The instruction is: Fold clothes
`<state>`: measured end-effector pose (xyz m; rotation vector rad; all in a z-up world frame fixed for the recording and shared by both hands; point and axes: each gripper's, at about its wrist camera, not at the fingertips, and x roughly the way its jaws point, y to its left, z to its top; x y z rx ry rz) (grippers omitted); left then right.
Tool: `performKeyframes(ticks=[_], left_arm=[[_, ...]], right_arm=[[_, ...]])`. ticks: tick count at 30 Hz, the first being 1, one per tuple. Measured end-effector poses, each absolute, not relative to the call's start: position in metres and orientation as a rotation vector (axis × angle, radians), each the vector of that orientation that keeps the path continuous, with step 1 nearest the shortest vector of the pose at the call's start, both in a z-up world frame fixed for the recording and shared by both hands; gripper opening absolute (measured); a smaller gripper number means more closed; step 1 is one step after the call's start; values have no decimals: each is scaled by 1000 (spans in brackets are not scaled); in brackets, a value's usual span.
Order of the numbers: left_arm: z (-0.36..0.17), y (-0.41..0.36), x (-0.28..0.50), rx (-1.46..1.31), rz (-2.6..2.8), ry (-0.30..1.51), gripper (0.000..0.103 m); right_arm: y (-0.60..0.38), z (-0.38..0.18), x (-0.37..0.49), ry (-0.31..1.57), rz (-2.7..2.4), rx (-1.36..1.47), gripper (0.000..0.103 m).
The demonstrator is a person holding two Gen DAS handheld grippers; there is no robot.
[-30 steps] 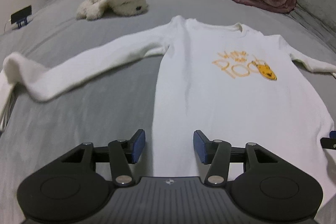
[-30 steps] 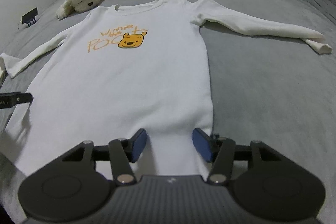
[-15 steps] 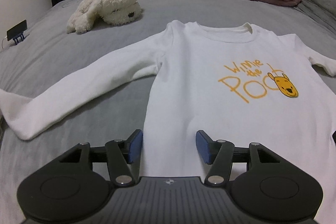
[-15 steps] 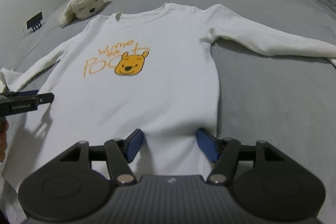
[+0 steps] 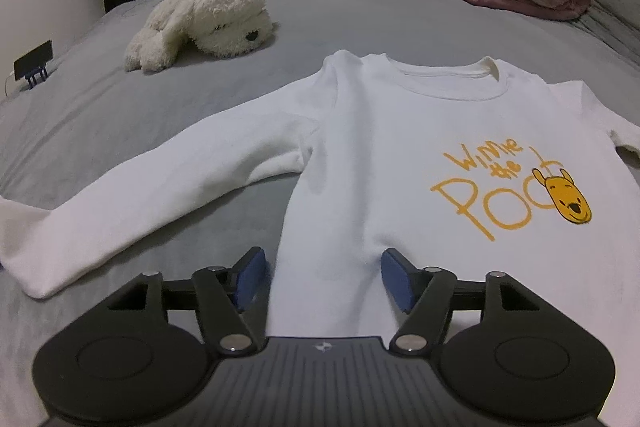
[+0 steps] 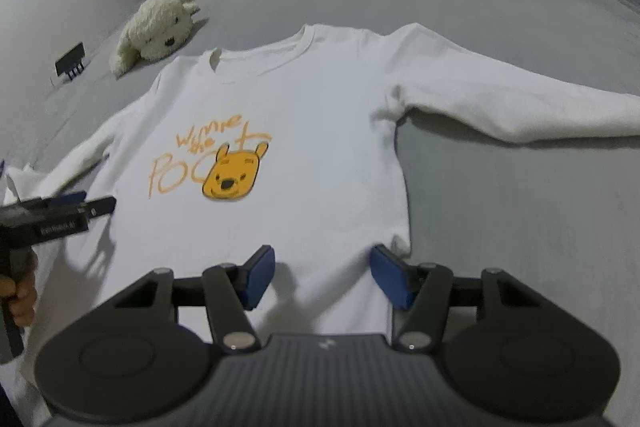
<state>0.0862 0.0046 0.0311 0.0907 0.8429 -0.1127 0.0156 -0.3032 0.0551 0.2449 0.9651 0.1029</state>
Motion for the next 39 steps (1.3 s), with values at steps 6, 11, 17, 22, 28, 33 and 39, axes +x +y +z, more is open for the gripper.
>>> performKeyframes(ticks=[6, 11, 17, 22, 28, 33, 39], left_arm=[[30, 5, 89, 89, -116, 842, 66], [30, 7, 89, 86, -119, 842, 67], [30, 8, 87, 91, -125, 842, 67], [30, 9, 87, 86, -130, 846, 68], [30, 10, 85, 74, -133, 860, 68], [30, 12, 84, 64, -137, 868, 68], [31, 12, 83, 66, -141, 871, 68]], right_arm=[[-317, 53, 33, 945, 18, 221, 56], [-345, 45, 45, 935, -58, 237, 56], [-403, 46, 51, 898, -273, 277, 55], [-461, 50, 46, 855, -444, 349, 55], [-514, 45, 31, 785, -665, 464, 57], [-527, 56, 24, 752, -697, 504, 57], [-556, 54, 13, 693, -660, 712, 56]])
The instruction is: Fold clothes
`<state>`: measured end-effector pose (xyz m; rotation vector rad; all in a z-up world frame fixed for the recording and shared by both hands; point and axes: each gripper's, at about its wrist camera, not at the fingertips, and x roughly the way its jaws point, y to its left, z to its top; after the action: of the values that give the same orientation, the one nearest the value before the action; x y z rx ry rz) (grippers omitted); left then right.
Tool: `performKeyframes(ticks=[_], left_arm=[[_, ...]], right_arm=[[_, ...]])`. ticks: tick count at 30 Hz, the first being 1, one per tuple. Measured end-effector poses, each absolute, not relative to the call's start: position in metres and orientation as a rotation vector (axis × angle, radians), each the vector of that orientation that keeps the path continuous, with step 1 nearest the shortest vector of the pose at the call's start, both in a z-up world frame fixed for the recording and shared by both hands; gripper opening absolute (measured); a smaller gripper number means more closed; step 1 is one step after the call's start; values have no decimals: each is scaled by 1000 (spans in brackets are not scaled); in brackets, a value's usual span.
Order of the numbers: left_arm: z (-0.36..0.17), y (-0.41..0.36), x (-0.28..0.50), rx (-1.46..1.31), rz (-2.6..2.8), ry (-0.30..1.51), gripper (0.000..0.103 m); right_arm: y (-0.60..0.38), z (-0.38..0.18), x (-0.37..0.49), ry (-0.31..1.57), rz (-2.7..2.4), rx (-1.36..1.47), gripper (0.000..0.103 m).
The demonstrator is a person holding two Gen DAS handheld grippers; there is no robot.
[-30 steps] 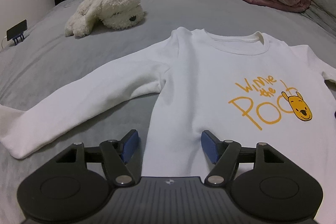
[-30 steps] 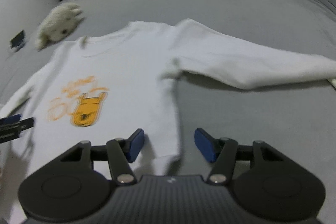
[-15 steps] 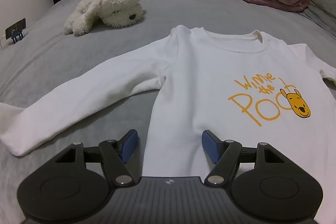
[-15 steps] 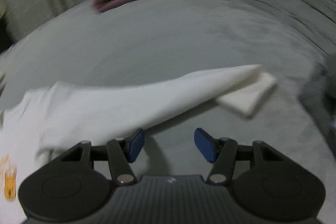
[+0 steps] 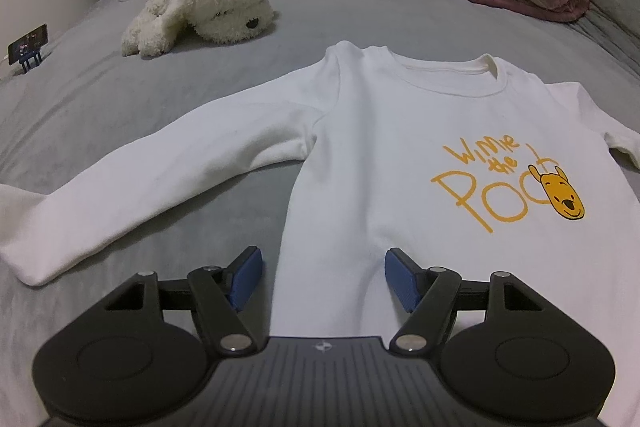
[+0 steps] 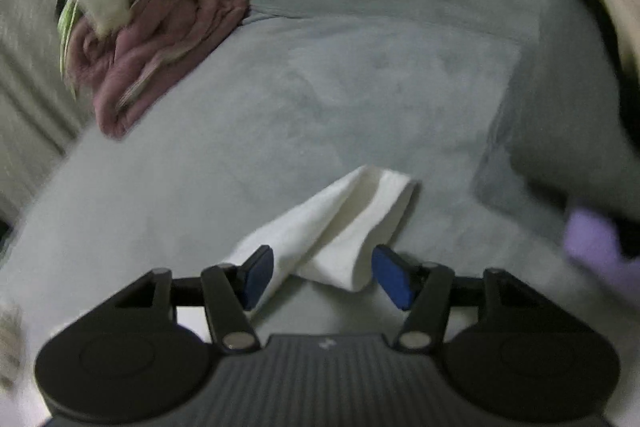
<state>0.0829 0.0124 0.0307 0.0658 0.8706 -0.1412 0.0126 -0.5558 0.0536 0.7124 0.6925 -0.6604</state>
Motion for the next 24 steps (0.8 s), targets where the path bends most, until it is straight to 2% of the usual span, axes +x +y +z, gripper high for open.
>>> performKeyframes(ticks=[1, 3, 4, 5, 14, 17, 24], left_arm=[[30, 13, 83, 67, -142, 870, 68], [30, 13, 83, 67, -143, 869, 68], [30, 13, 83, 68, -144, 870, 68], [30, 13, 83, 66, -145, 871, 68], [32, 15, 84, 56, -153, 881, 68], [32, 15, 83, 56, -152, 881, 68], [31, 16, 83, 58, -152, 881, 68]], right_arm=[[-560, 50, 12, 693, -662, 737, 55], [-560, 44, 15, 710, -681, 688, 40], [-558, 43, 18, 721, -693, 643, 21], [-555, 47, 18, 716, -698, 613, 7], [-522, 148, -9, 482, -683, 319, 7], [-526, 145, -7, 526, -720, 254, 7], [-545, 100, 11, 774, -800, 278, 7]])
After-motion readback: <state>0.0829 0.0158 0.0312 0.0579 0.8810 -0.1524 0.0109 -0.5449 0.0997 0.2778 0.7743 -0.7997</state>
